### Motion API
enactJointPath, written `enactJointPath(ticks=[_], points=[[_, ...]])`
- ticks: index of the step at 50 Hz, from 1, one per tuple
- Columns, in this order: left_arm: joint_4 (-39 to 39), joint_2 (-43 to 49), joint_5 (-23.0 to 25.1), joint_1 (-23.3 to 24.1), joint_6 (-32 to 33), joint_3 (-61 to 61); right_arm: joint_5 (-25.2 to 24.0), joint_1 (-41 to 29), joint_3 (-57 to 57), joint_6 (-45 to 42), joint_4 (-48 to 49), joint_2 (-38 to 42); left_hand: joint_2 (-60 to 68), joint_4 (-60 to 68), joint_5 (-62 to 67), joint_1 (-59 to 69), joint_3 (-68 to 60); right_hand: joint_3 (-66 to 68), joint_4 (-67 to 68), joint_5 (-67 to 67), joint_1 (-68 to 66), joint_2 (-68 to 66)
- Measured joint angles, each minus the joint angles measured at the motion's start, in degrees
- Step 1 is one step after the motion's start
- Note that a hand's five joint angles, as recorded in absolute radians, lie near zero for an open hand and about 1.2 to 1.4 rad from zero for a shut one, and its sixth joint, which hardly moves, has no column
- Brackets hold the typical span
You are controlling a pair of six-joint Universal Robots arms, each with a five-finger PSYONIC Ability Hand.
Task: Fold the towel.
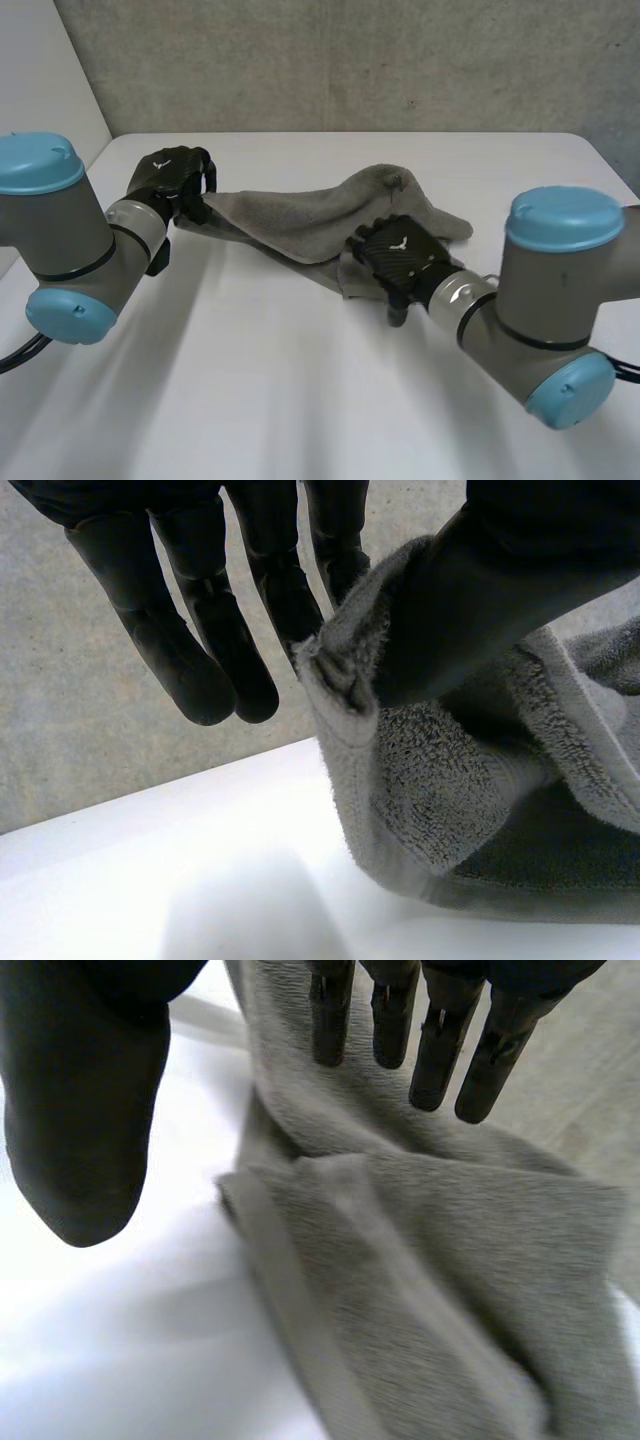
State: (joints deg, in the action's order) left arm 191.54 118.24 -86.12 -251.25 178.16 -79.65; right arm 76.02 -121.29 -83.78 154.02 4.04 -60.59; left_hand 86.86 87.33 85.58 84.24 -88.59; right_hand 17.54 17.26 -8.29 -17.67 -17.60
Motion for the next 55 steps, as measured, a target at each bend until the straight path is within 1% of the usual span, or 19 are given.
enactJointPath(ticks=[8,18,25,35,38,39,40,42,44,45,47,55], points=[[-0.04,-0.09,0.00,0.13,-0.01,-0.26,-0.77,-2.16,4.25,0.64,2.21,6.45,0.00,0.00,0.00,0.00,0.00,7.37,7.91,-7.54,-6.72,-6.94],[0.02,-0.04,0.08,0.15,-0.03,-0.51,-0.55,-2.50,7.75,-6.01,6.64,11.27,0.00,0.00,0.00,0.00,0.00,18.64,18.78,-18.13,-18.44,-18.59],[0.05,0.05,0.21,0.15,-0.09,-0.63,-0.45,-2.55,8.77,-9.63,9.33,13.22,0.00,0.00,0.00,0.00,0.00,19.34,19.73,-19.36,-19.44,-19.02],[0.13,0.14,0.35,0.14,-0.10,-0.76,-0.30,-2.79,11.70,-10.01,9.54,16.74,0.00,0.00,0.00,0.00,0.00,19.63,19.94,-19.59,-19.78,-19.16],[0.14,0.15,0.35,0.14,-0.10,-0.77,-0.18,-2.86,12.25,-9.97,9.57,17.33,0.00,0.00,0.00,0.00,0.00,27.59,27.20,-26.44,-27.40,-27.41],[0.14,0.15,0.35,0.15,-0.10,-0.77,-0.15,-2.89,12.41,-9.95,9.61,17.47,0.00,0.00,0.00,0.00,0.00,32.85,33.07,-31.55,-32.69,-33.04],[0.14,0.15,0.35,0.14,-0.10,-0.77,-0.13,-2.91,12.49,-9.94,9.65,17.53,0.00,0.00,0.00,0.00,0.00,35.37,35.63,-34.62,-35.93,-35.70],[0.16,0.15,0.35,0.14,-0.10,-0.78,-0.05,-2.96,12.81,-9.88,10.13,17.68,0.00,0.00,0.00,0.00,0.00,46.70,46.51,-45.43,-47.06,-47.21],[0.19,0.15,0.35,0.15,-0.09,-0.78,0.03,-2.98,13.07,-9.84,10.86,17.70,-0.01,0.00,0.00,0.00,0.00,53.92,54.88,-53.91,-54.88,-54.83],[0.20,0.15,0.35,0.15,-0.10,-0.78,0.05,-2.98,13.14,-9.83,11.07,17.70,0.00,0.00,0.00,0.00,0.00,56.01,56.85,-55.93,-57.18,-57.03],[0.23,0.17,0.35,0.16,-0.09,-0.78,0.16,-2.98,13.37,-9.81,11.91,17.69,0.00,0.00,0.00,0.00,0.00,58.21,59.57,-58.22,-58.76,-58.39],[0.26,0.04,0.42,0.14,-0.06,-0.60,0.61,-2.64,14.26,-9.24,13.16,16.49,0.00,0.00,0.00,0.00,0.00,59.37,59.81,-58.24,-58.76,-58.39]])
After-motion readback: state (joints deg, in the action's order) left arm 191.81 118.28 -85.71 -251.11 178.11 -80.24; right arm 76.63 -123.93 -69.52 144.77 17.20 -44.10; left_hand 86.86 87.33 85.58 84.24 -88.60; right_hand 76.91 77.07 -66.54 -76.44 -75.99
